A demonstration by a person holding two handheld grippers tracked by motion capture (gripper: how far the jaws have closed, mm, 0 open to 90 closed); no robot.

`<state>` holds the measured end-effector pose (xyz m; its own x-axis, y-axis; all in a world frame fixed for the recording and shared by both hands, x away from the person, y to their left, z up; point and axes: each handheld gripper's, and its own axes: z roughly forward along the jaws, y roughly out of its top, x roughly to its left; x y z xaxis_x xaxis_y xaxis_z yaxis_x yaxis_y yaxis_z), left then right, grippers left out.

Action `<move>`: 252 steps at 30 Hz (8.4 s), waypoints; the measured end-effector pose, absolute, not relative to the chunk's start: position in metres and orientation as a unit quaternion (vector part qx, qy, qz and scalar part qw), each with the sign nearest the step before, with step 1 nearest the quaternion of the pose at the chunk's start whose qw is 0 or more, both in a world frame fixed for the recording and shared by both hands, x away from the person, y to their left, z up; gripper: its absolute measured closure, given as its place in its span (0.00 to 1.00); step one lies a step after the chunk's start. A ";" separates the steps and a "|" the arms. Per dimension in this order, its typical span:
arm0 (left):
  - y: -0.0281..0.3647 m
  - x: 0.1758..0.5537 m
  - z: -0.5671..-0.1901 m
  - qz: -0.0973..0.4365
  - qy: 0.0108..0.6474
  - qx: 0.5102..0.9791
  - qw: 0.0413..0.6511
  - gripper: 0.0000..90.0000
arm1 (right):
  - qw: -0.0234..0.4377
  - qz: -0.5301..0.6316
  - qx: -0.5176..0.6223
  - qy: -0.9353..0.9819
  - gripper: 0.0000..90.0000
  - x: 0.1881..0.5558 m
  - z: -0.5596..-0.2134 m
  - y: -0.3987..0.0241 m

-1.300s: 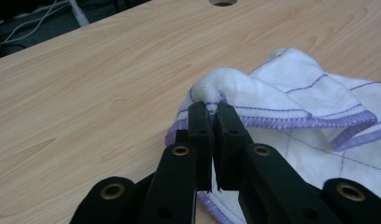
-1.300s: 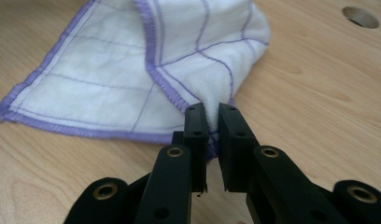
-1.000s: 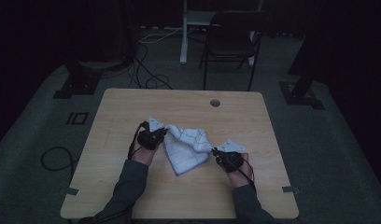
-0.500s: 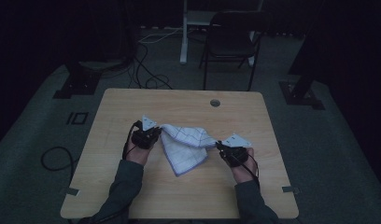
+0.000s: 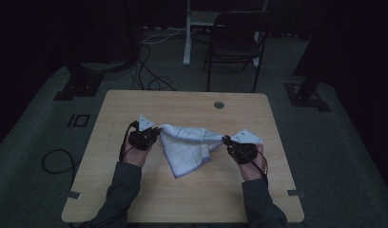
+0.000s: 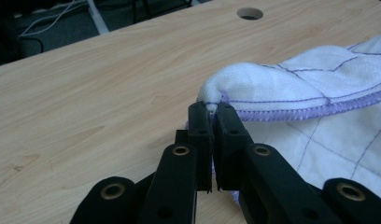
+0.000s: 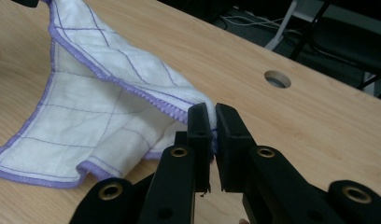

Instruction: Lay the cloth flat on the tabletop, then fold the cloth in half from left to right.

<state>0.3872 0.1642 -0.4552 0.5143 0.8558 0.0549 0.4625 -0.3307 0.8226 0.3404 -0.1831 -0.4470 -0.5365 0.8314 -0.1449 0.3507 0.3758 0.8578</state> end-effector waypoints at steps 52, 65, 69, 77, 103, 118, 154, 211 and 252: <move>0.160 0.423 -0.451 0.238 0.441 0.777 0.381 0.95 | 0.297 0.375 0.380 0.792 0.95 0.405 -0.436 -0.181; 0.153 0.452 -0.475 0.229 0.452 0.787 0.352 0.95 | 0.268 0.339 0.405 0.806 0.95 0.442 -0.473 -0.184; 0.152 0.457 -0.480 0.225 0.457 0.787 0.347 0.95 | 0.264 0.331 0.410 0.808 0.95 0.447 -0.480 -0.185; 0.151 0.469 -0.494 0.224 0.459 0.796 0.325 0.95 | 0.261 0.318 0.418 0.810 0.94 0.460 -0.489 -0.187; 0.164 0.483 -0.501 0.194 0.503 0.769 0.344 0.72 | 0.269 0.307 0.458 0.790 0.75 0.476 -0.497 -0.188; 0.154 0.476 -0.516 0.172 0.477 0.797 0.329 0.79 | 0.240 0.311 0.457 0.798 0.75 0.465 -0.517 -0.182; 0.161 0.439 -0.535 0.174 0.473 0.795 0.337 0.81 | 0.190 0.334 0.460 0.800 0.79 0.438 -0.538 -0.180; 0.178 0.338 -0.522 0.186 0.465 0.777 0.382 0.73 | 0.183 0.365 0.431 0.805 0.77 0.362 -0.544 -0.181; 0.167 0.340 -0.541 0.195 0.496 0.773 0.343 0.57 | 0.183 0.368 0.428 0.805 0.75 0.360 -0.545 -0.181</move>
